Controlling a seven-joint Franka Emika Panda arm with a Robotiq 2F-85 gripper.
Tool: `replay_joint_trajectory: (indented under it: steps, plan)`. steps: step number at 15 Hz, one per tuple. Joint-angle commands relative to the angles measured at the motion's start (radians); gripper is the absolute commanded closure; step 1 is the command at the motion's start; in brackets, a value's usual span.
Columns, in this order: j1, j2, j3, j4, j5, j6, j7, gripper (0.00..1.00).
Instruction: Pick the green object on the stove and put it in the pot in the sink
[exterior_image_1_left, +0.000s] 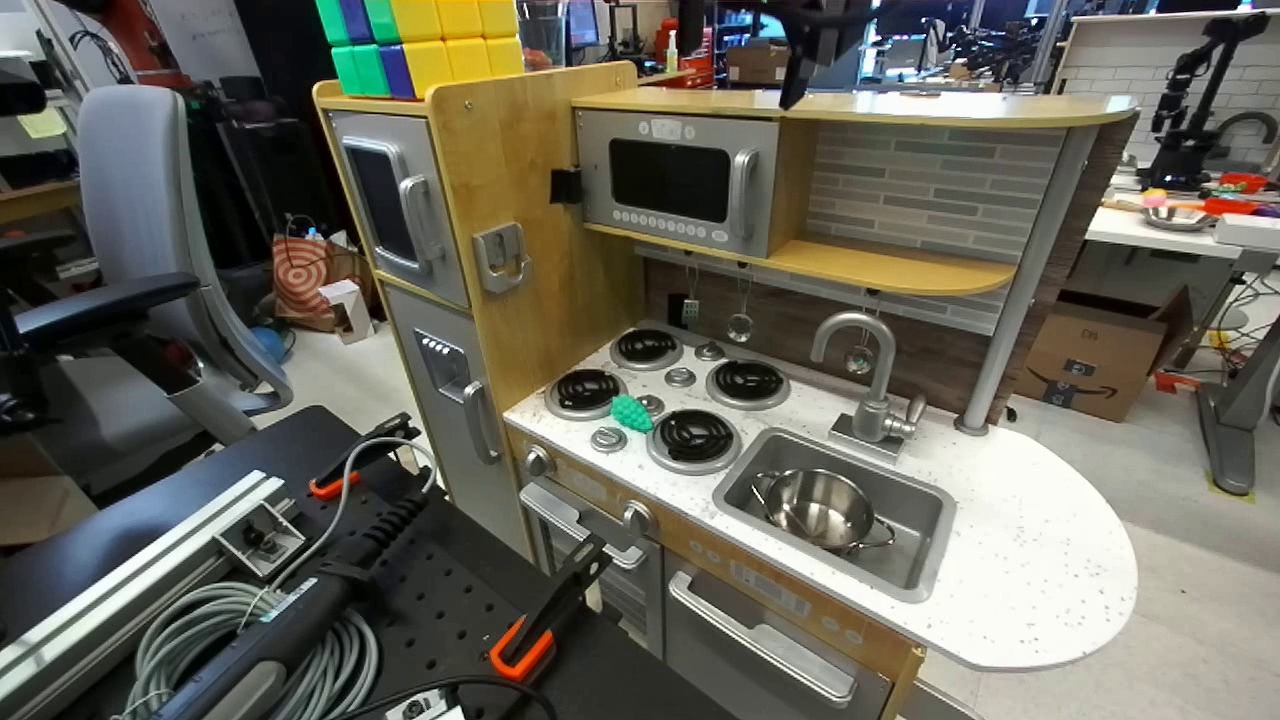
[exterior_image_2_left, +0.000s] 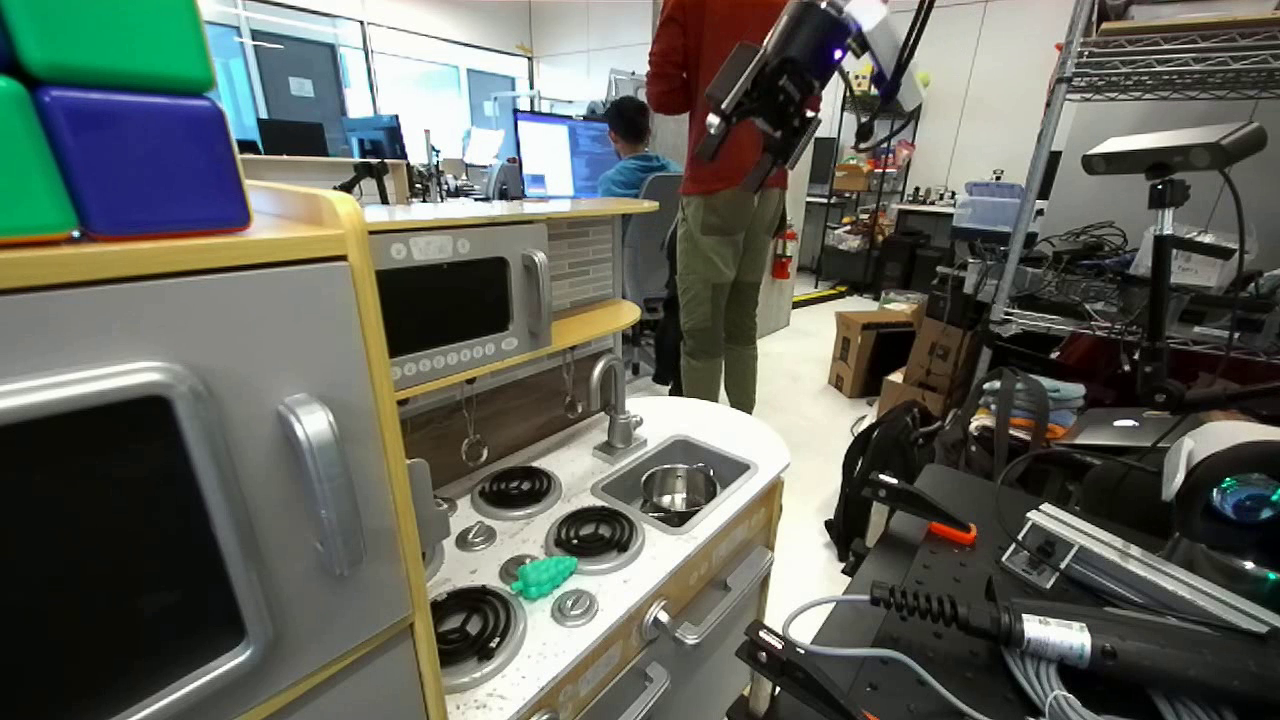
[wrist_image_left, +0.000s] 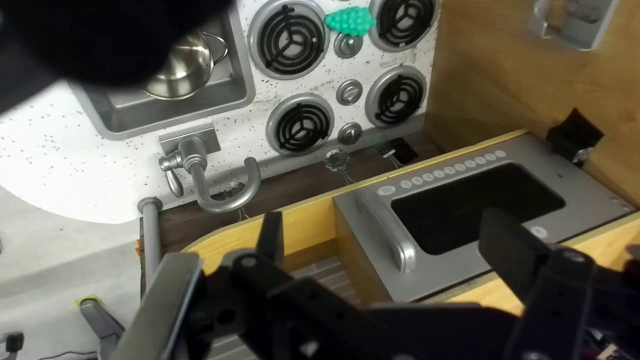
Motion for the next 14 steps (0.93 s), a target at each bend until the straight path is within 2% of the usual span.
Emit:
replay_joint_trajectory:
  steps: [1,5,6,8,14]
  plan:
    - [-0.027,0.034,0.044,-0.002,0.002,0.045,0.000,0.00]
    - [-0.034,0.063,0.061,0.001,0.001,0.060,0.002,0.00]
    - [-0.043,0.058,0.051,0.024,-0.029,-0.021,-0.078,0.00]
    - [-0.050,0.067,0.048,0.049,-0.068,-0.114,-0.147,0.00]
    - [-0.049,0.146,0.072,0.157,-0.171,-0.364,-0.265,0.00]
